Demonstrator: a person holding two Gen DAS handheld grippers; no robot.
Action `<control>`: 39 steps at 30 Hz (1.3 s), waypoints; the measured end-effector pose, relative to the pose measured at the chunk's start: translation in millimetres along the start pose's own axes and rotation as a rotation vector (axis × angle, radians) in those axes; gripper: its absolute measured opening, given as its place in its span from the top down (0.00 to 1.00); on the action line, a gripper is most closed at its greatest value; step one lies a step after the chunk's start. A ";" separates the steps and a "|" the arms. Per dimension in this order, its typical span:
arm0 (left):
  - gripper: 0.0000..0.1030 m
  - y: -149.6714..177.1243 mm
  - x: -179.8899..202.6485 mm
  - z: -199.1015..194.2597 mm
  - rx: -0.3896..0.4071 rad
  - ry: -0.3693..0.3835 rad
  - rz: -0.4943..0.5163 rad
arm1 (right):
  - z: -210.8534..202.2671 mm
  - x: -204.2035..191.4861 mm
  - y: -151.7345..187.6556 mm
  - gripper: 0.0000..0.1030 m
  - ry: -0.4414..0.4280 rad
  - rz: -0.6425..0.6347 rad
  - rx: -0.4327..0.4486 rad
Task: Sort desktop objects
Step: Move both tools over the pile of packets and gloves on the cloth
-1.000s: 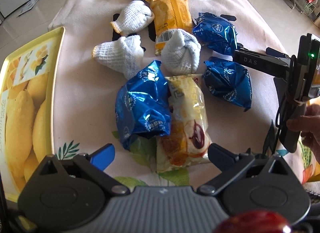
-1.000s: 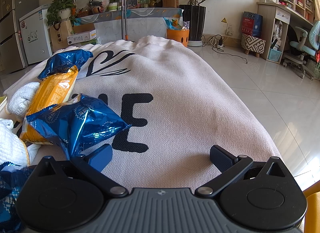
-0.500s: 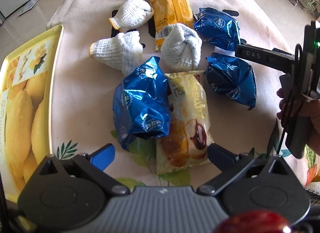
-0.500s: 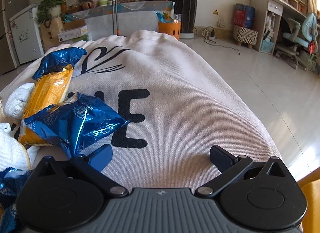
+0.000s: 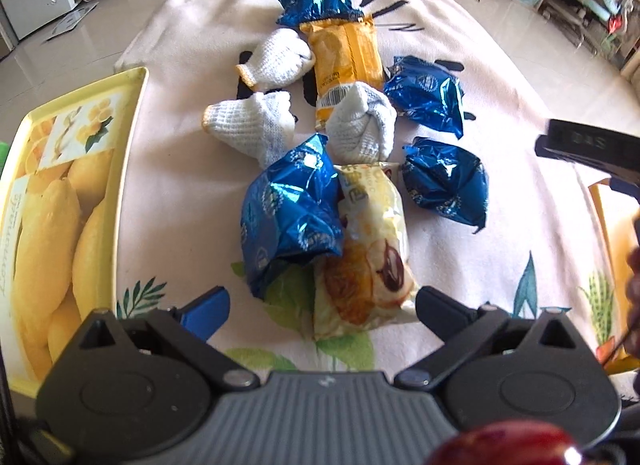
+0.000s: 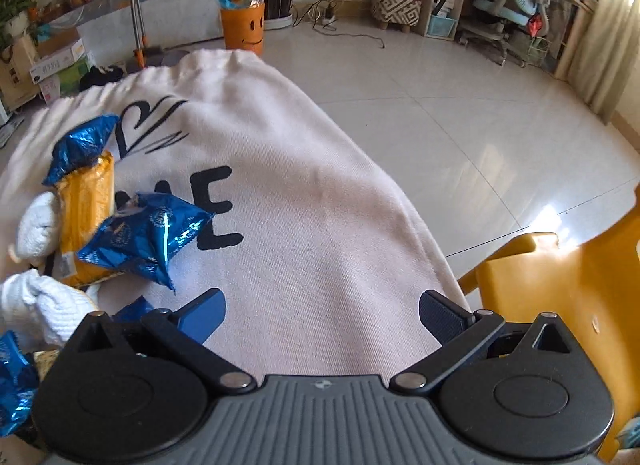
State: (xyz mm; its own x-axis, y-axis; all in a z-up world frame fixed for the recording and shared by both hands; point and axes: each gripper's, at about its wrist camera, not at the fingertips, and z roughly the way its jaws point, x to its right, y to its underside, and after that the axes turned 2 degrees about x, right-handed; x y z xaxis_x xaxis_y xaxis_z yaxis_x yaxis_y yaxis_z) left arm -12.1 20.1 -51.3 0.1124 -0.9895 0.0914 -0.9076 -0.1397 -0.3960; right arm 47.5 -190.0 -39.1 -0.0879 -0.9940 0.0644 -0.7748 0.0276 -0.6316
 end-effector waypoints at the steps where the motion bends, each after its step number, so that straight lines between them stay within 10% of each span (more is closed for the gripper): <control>1: 0.01 5.3 -0.5 -4.2 0.008 0.005 -0.004 | -14.2 2.4 5.2 0.00 -0.013 0.007 0.017; 15: 0.01 57.6 0.5 -51.4 0.027 0.014 -0.093 | -125.2 -13.0 54.3 0.00 -0.230 -0.063 0.184; 39: 0.00 80.5 19.8 -75.6 0.011 -0.080 -0.078 | -128.2 4.4 74.4 0.00 -0.219 0.098 0.121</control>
State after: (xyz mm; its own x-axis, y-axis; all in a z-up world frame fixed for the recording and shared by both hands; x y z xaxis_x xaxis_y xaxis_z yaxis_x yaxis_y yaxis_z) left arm -113.6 -7.8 -12.3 0.2152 -0.9753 0.0489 -0.8904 -0.2165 -0.4003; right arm -90.8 -178.8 13.2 -0.0111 -0.9867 -0.1619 -0.6878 0.1251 -0.7150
